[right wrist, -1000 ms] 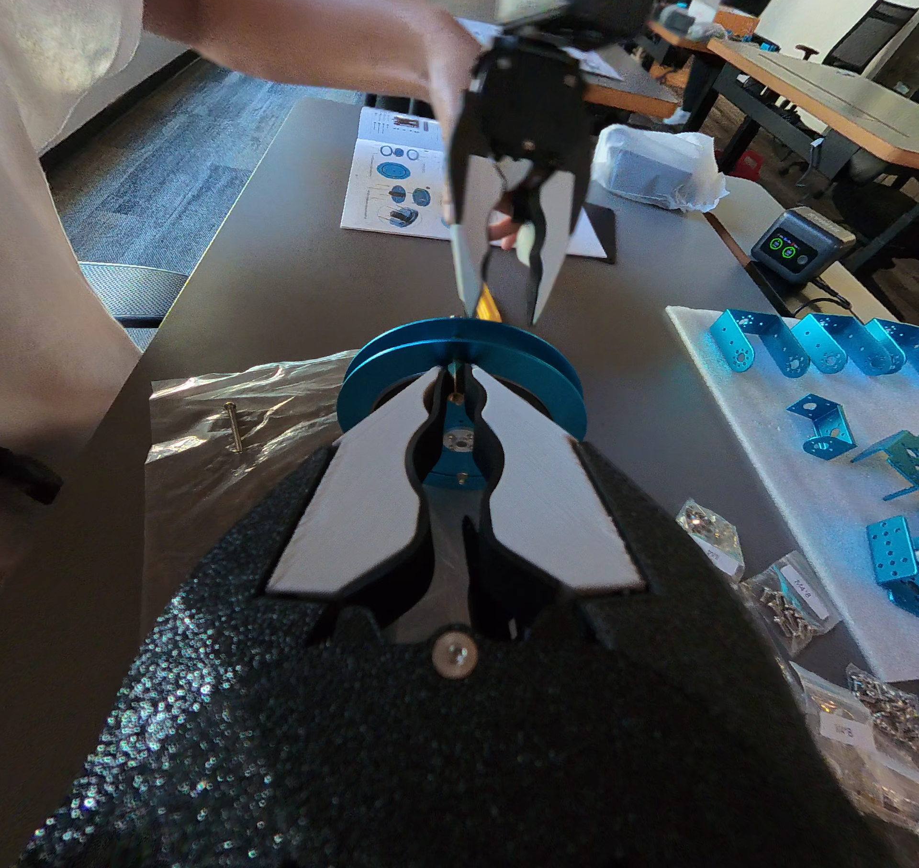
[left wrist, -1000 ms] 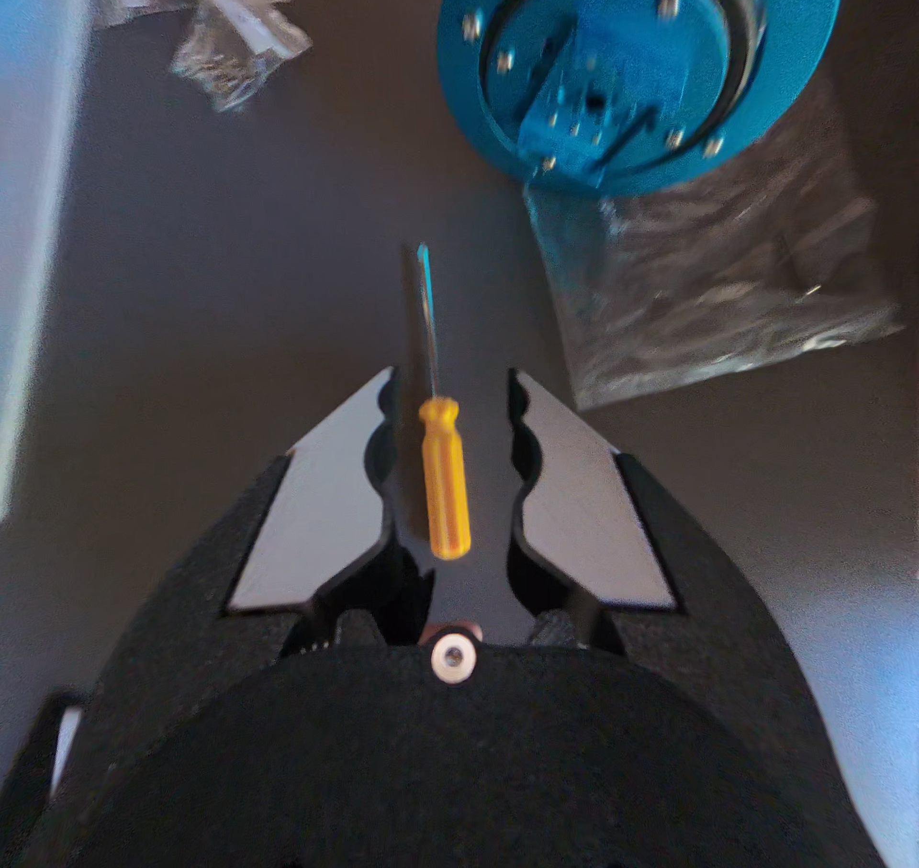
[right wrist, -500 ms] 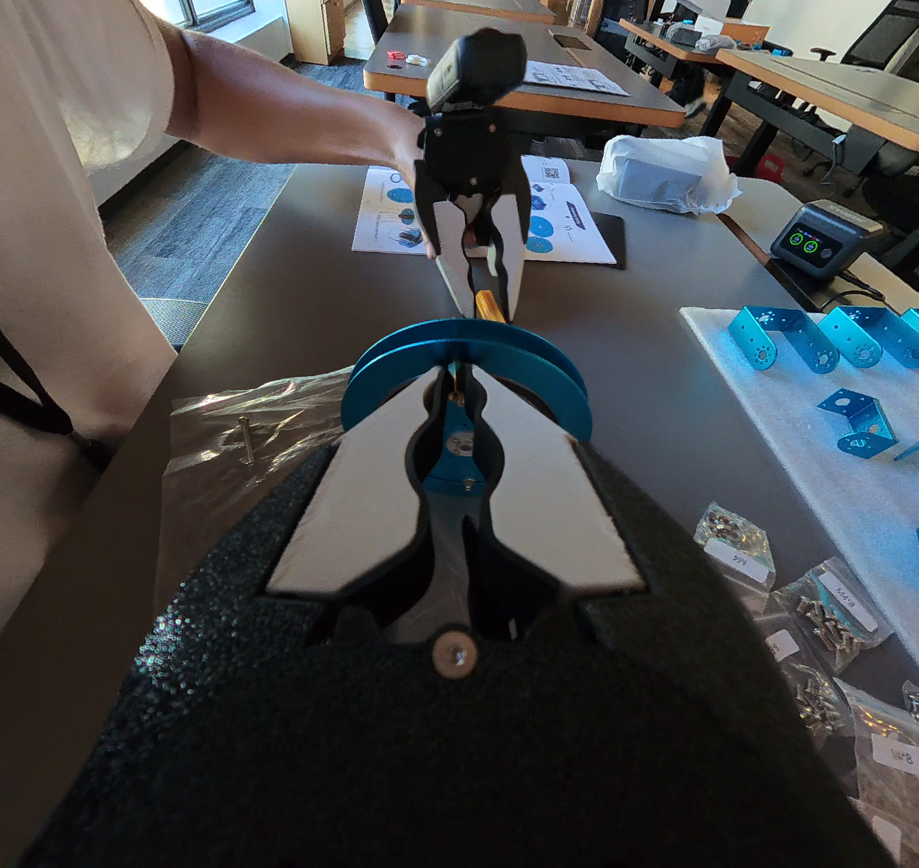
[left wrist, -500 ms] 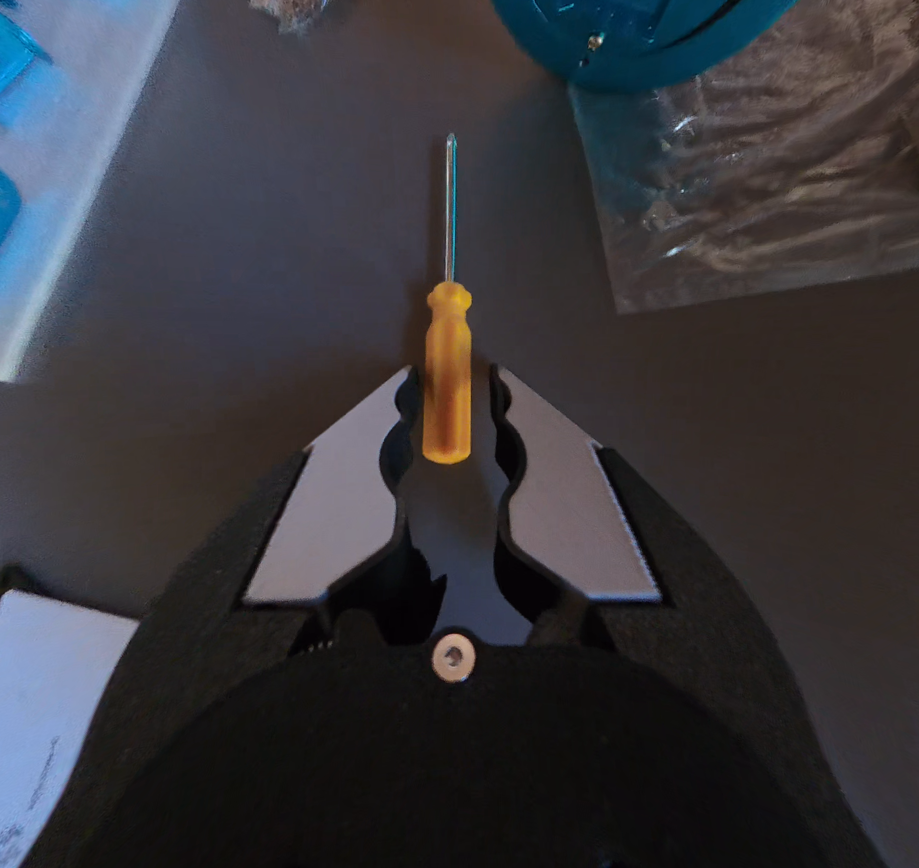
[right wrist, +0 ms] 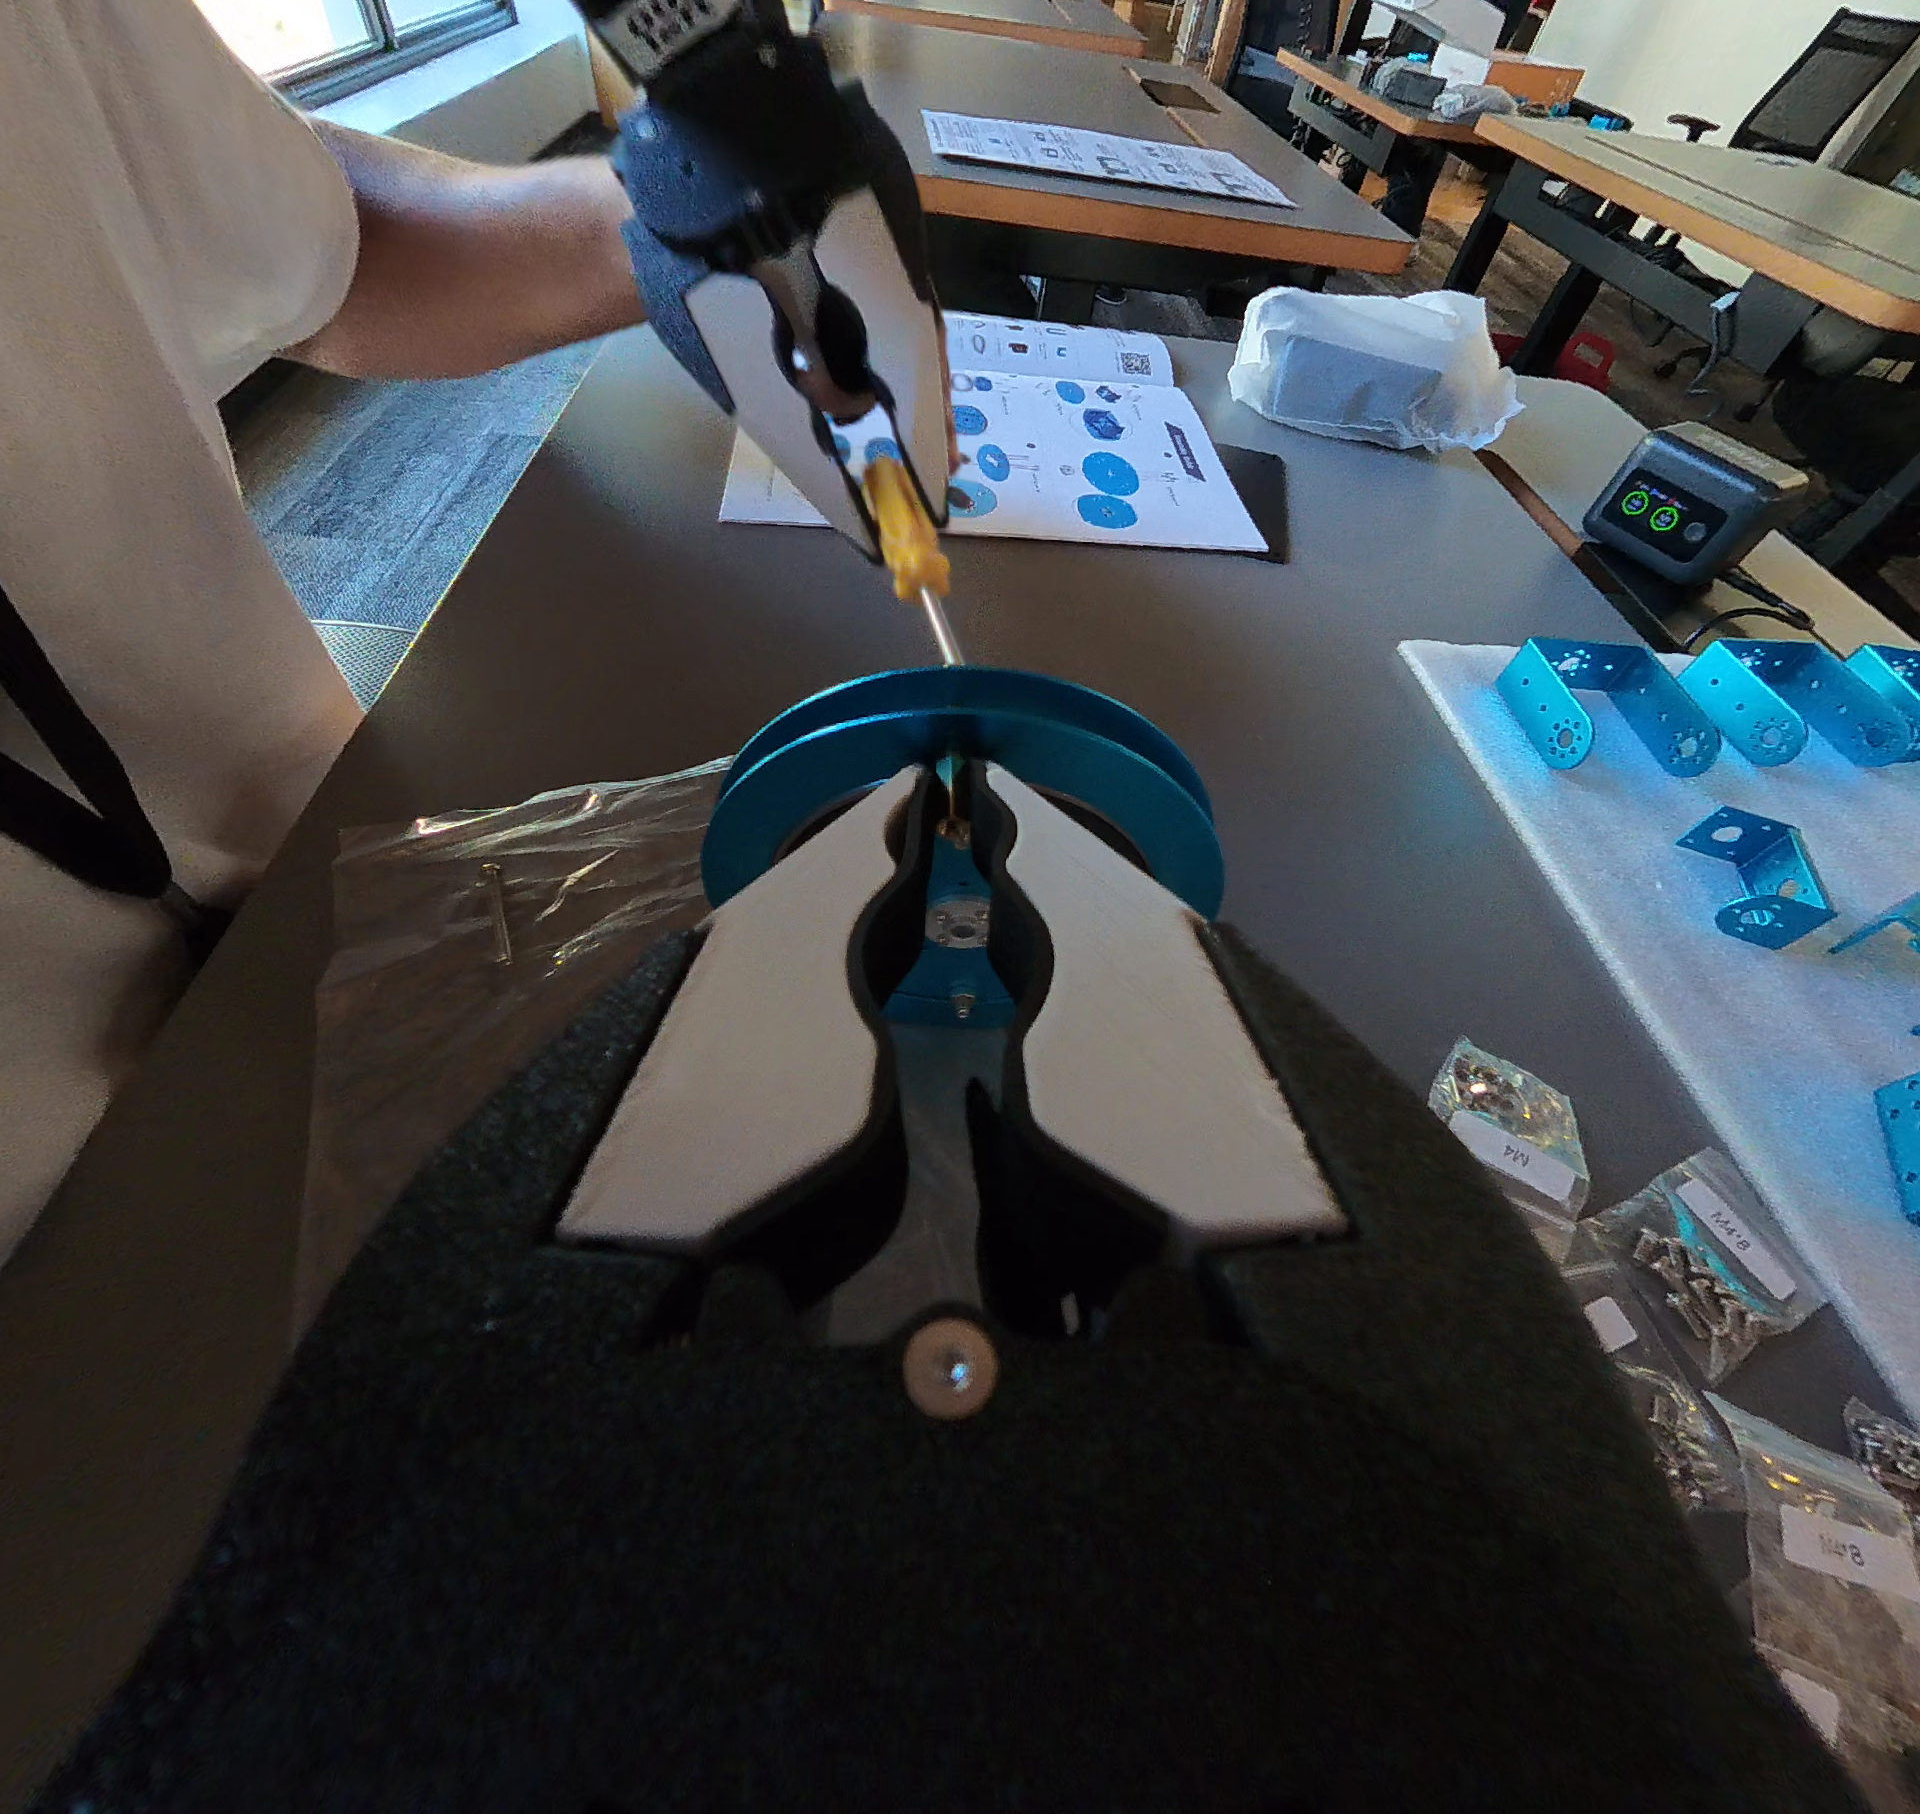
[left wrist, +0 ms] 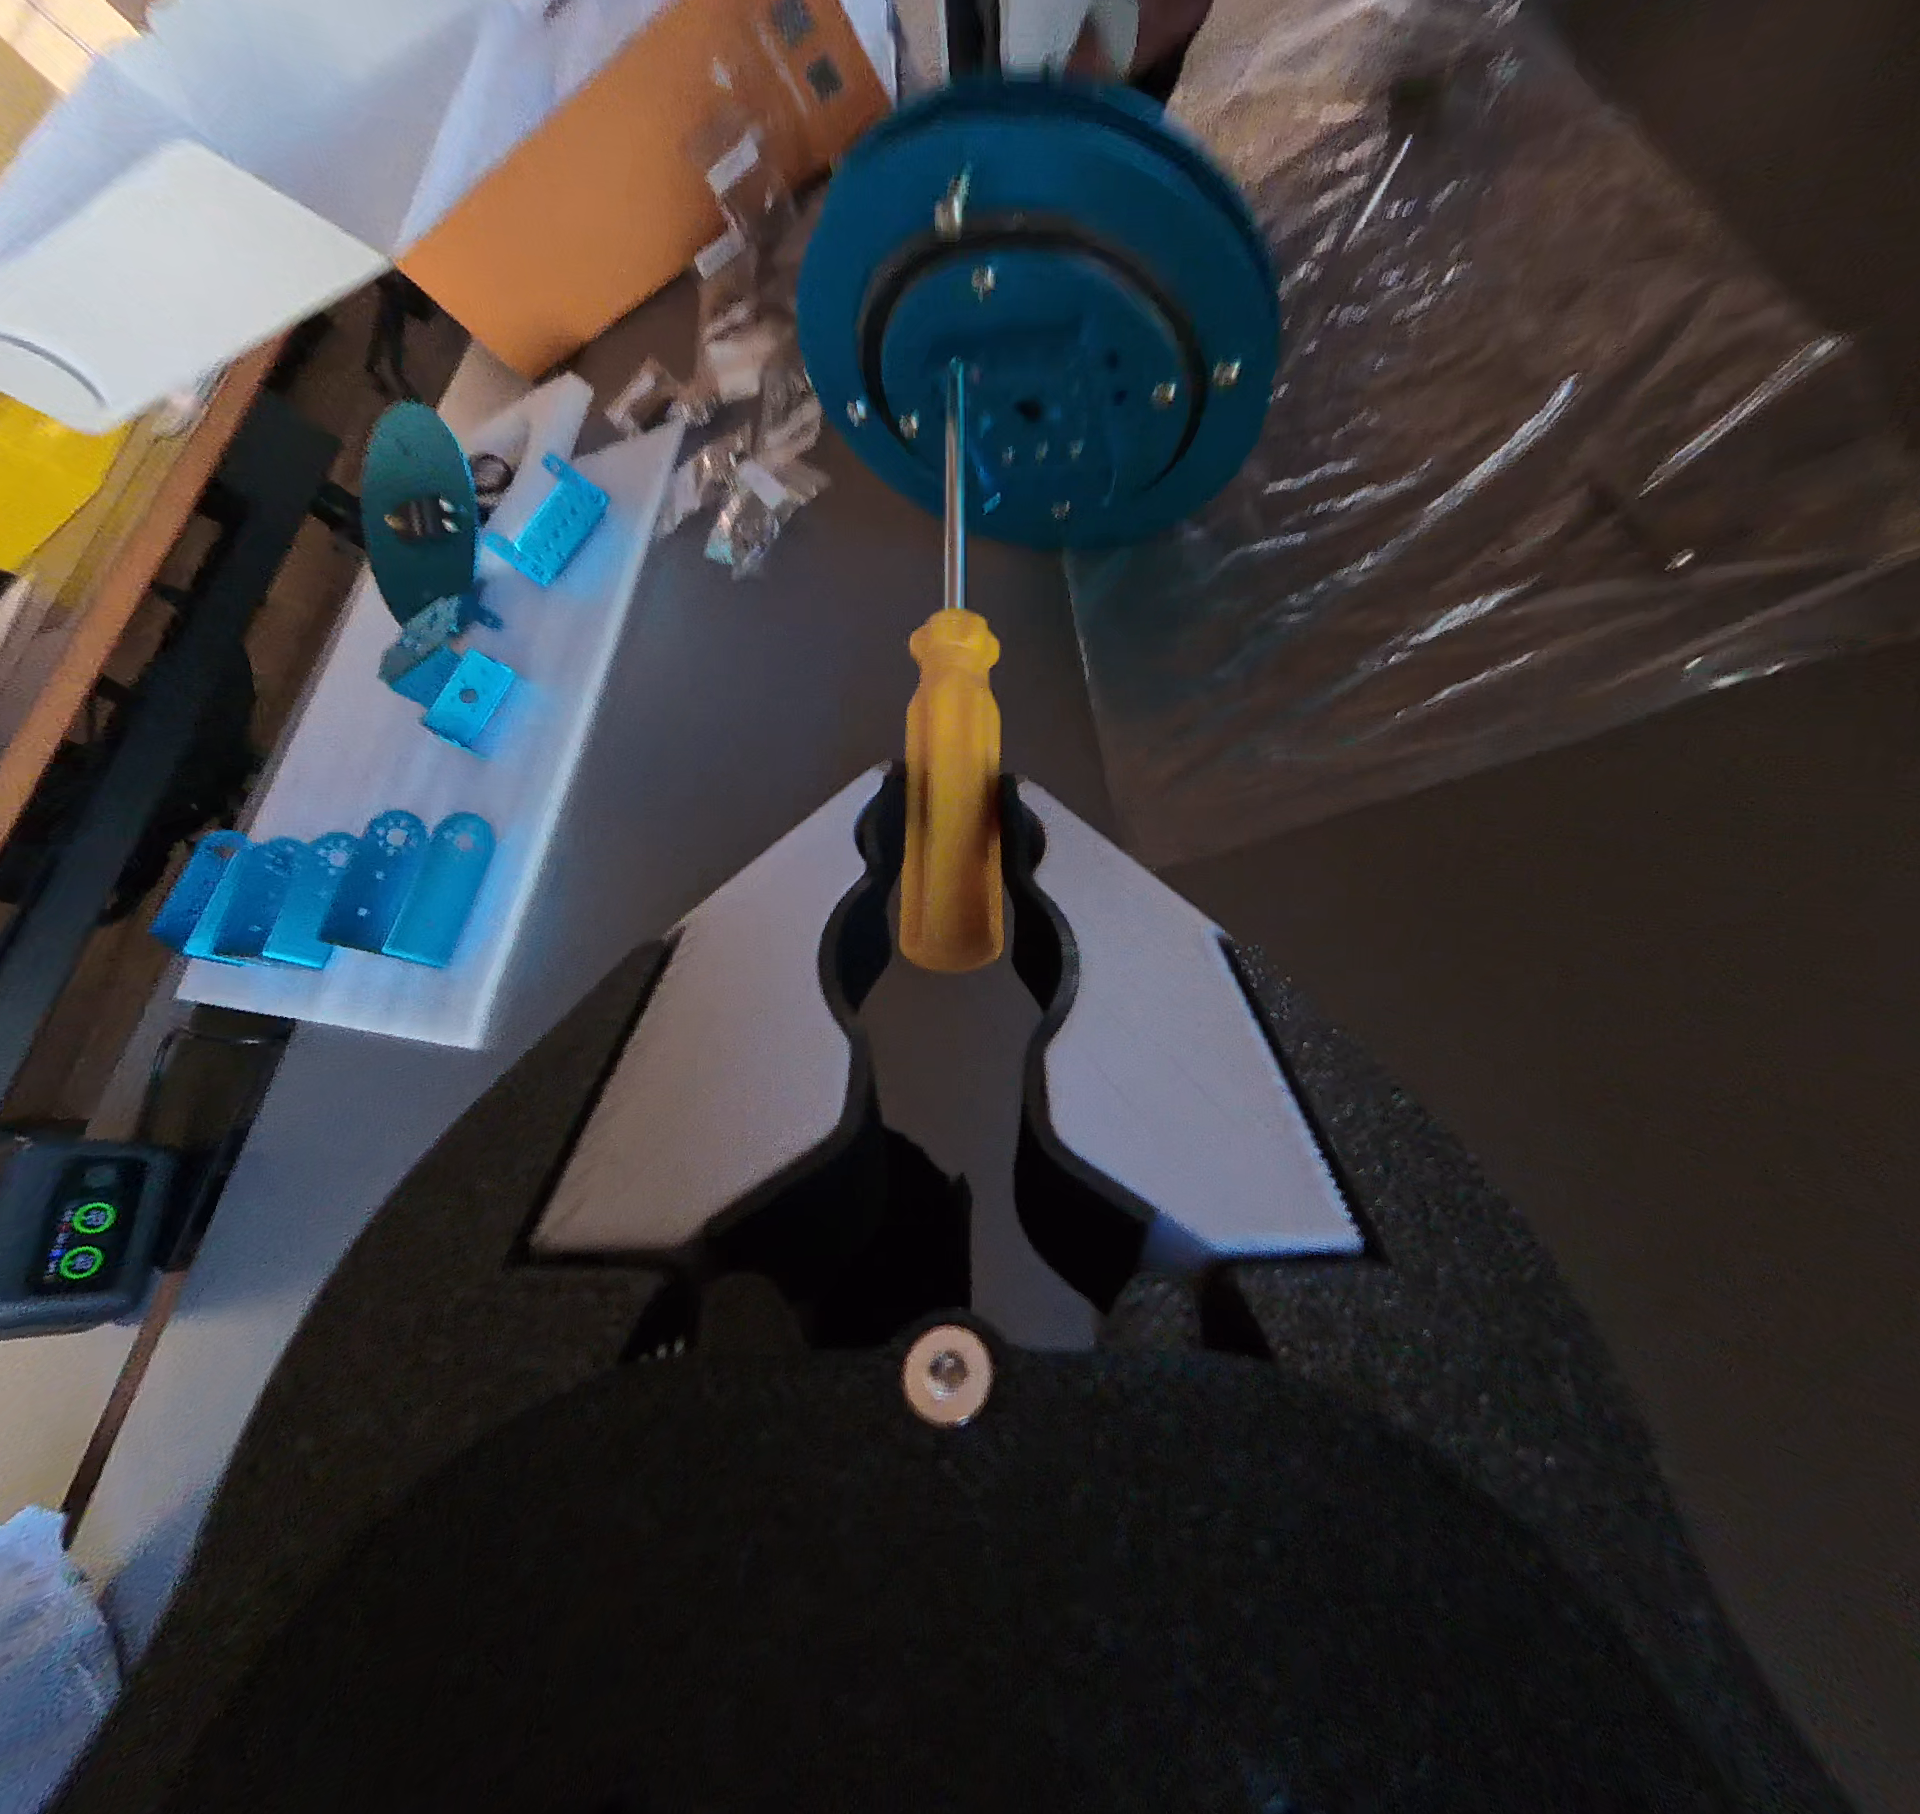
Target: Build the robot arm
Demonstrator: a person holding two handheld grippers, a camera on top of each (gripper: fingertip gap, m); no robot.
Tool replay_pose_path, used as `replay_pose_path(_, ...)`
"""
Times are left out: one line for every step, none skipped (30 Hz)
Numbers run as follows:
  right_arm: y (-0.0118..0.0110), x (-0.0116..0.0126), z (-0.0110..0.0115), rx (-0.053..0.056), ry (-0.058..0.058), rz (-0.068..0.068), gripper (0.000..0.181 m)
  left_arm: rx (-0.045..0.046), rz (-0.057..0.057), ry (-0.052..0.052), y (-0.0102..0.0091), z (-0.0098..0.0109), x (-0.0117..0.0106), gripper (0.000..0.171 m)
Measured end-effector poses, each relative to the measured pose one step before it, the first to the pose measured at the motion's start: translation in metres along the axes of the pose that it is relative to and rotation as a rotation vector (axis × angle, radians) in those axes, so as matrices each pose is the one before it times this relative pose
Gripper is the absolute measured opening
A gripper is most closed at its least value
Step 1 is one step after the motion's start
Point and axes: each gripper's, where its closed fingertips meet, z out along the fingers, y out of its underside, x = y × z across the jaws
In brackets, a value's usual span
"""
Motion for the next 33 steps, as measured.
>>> replay_pose_path(0.00004, -0.00073, -0.00007, -0.0015, 0.0005, -0.0076, 0.004, 0.02581, -0.0178, 0.0067, -0.00767, -0.00665, 0.00143, 0.017)
replay_pose_path(-0.00009, -0.00097, 0.00006, -0.0001, -0.0001, -0.0075, 0.004, 0.02741, -0.0459, 0.0430, -0.00705, -0.00529, 0.00519, 0.016)
replay_pose_path(-0.00017, -0.00081, 0.00036, 0.0028, -0.0006, -0.0053, 0.004, 0.03536, -0.0618, 0.0396, -0.00776, -0.00367, 0.00352, 0.016)
replay_pose_path(-0.00019, -0.00077, 0.00058, -0.0030, 0.0008, -0.0039, 0.004, 0.02910, -0.0649, 0.0365, -0.00634, -0.00190, 0.00190, 0.017)
replay_pose_path(-0.00023, -0.00122, 0.00060, -0.0048, 0.0005, -0.0107, 0.004, 0.00626, -0.0612, 0.0329, -0.00295, -0.00041, 0.00060, 0.017)
replay_pose_path(-0.00033, -0.00093, 0.00064, -0.0030, 0.0031, -0.0140, 0.004, -0.01150, -0.0488, 0.0126, -0.00017, 0.00034, -0.00301, 0.017)
replay_pose_path(-0.00017, -0.00091, 0.00058, -0.0014, 0.0028, -0.0115, 0.004, -0.02553, -0.0423, 0.0138, 0.00237, 0.00067, -0.00349, 0.017)
replay_pose_path(-0.00016, -0.00065, 0.00038, -0.0010, 0.0022, -0.0072, 0.004, -0.03323, -0.0382, 0.0168, 0.00386, 0.00073, -0.00353, 0.017)
replay_pose_path(-0.00007, -0.00009, 0.00007, -0.0013, 0.0036, -0.0063, 0.005, -0.03170, -0.0277, 0.0157, 0.00392, -0.00013, -0.00365, 0.016)
replay_pose_path(0.00012, 0.00035, -0.00016, -0.0013, 0.0050, -0.0081, 0.005, -0.02585, -0.0166, 0.0262, 0.00343, -0.00082, -0.00192, 0.017)
replay_pose_path(0.00008, 0.00034, -0.00020, -0.0015, 0.0043, -0.0071, 0.005, -0.01875, -0.0101, 0.0362, 0.00281, -0.00124, 0.00006, 0.017)
replay_pose_path(0.00013, 0.00026, -0.00014, -0.0016, 0.0012, -0.0011, 0.005, -0.00961, -0.0116, 0.0334, 0.00160, -0.00129, -0.00027, 0.017)
replay_pose_path(0.00005, 0.00006, -0.00011, -0.0004, -0.0011, 0.0022, 0.005, -0.01182, -0.0174, 0.0315, 0.00152, -0.00127, -0.00064, 0.017)
replay_pose_path(-0.00009, -0.00012, 0.00005, 0.0007, -0.0006, 0.0004, 0.005, -0.01198, -0.0134, 0.0217, 0.00067, -0.00108, -0.00165, 0.017)
replay_pose_path(-0.00003, -0.00004, 0.00003, 0.0010, -0.0003, -0.0012, 0.005, -0.00836, -0.0017, 0.0226, -0.00055, -0.00093, -0.00023, 0.017)
replay_pose_path(-0.00011, -0.00029, 0.00011, 0.0012, -0.0010, -0.0002, 0.005, -0.00168, 0.0110, 0.0262, -0.00237, -0.00115, 0.00175, 0.017)
replay_pose_path(-0.00015, -0.00041, 0.00027, 0.0015, -0.0022, 0.0013, 0.005, -0.00689, 0.0124, 0.0171, -0.00240, -0.00092, 0.00133, 0.017)
replay_pose_path(-0.00006, -0.00049, 0.00017, 0.0010, -0.0032, 0.0014, 0.005, -0.02236, 0.0117, 0.0017, -0.00103, -0.00045, -0.00058, 0.016)
replay_pose_path(-0.00012, -0.00045, 0.00020, 0.0001, -0.0019, -0.0002, 0.005, -0.02044, 0.0219, -0.0054, -0.00098, -0.00023, -0.00105, 0.016)
replay_pose_path(-0.00011, -0.00026, 0.00010, -0.0008, -0.0003, -0.0014, 0.005, -0.01095, 0.0160, -0.0038, -0.00196, -0.00035, -0.00095, 0.016)
replay_pose_path(-0.00005, -0.00023, 0.00019, -0.0009, 0.0003, -0.0019, 0.005, -0.00224, 0.0025, 0.0024, -0.00267, -0.00029, -0.00055, 0.016)
replay_pose_path(-0.00009, -0.00021, 0.00004, -0.0007, -0.0004, -0.0015, 0.005, -0.00064, 0.0027, 0.0092, -0.00179, -0.00041, 0.00051, 0.016)
replay_pose_path(0.00011, 0.00006, -0.00012, -0.0007, 0.0005, -0.0009, 0.005, -0.00221, 0.0079, 0.0020, -0.00073, -0.00017, -0.00034, 0.017)
replay_pose_path(0.00006, 0.00030, -0.00025, -0.0003, 0.0011, 0.0010, 0.005, -0.00133, 0.0035, 0.0038, -0.00029, 0.00010, -0.00008, 0.016)
replay_pose_path(0.00007, 0.00012, -0.00006, -0.0001, 0.0002, 0.0015, 0.005, 0.00308, -0.0021, 0.0095, -0.00090, 0.00006, 0.00097, 0.016)
replay_pose_path(0.00005, 0.00020, 0.00002, 0.0008, 0.0002, 0.0003, 0.005, 0.00756, 0.0003, 0.0061, -0.00148, -0.00026, 0.00069, 0.017)
replay_pose_path(-0.00015, -0.00017, 0.00009, 0.0013, -0.0017, 0.0012, 0.005, -0.00212, 0.0012, 0.0007, 0.00004, -0.00017, -0.00009, 0.017)
replay_pose_path(-0.00008, -0.00014, 0.00022, 0.0016, -0.0018, 0.0031, 0.005, -0.00478, 0.0060, -0.0053, 0.00033, -0.00018, -0.00076, 0.016)
replay_pose_path(-0.00001, 0.00027, 0.00012, 0.0011, 0.0012, 0.0022, 0.005, 0.00224, 0.0049, -0.0023, -0.00059, -0.00020, -0.00013, 0.017)
replay_pose_path(-0.00003, -0.00010, -0.00008, 0.0008, -0.0016, 0.0001, 0.005, -0.00374, -0.0012, 0.0012, 0.00042, -0.00016, 0.00013, 0.017)
replay_pose_path(0.00007, 0.00004, 0.00001, 0.0006, -0.0005, 0.0011, 0.005, -0.00520, 0.0039, -0.0042, 0.00091, -0.00024, -0.00061, 0.016)
replay_pose_path(0.00000, 0.00028, 0.00003, 0.0004, 0.0007, 0.0014, 0.005, 0.00119, 0.0012, -0.0026, 0.00014, -0.00030, -0.00055, 0.016)
replay_pose_path(0.00002, -0.00018, -0.00006, 0.0001, -0.0015, 0.0005, 0.005, 0.00101, -0.0055, -0.0008, -0.00001, -0.00039, -0.00065, 0.016)
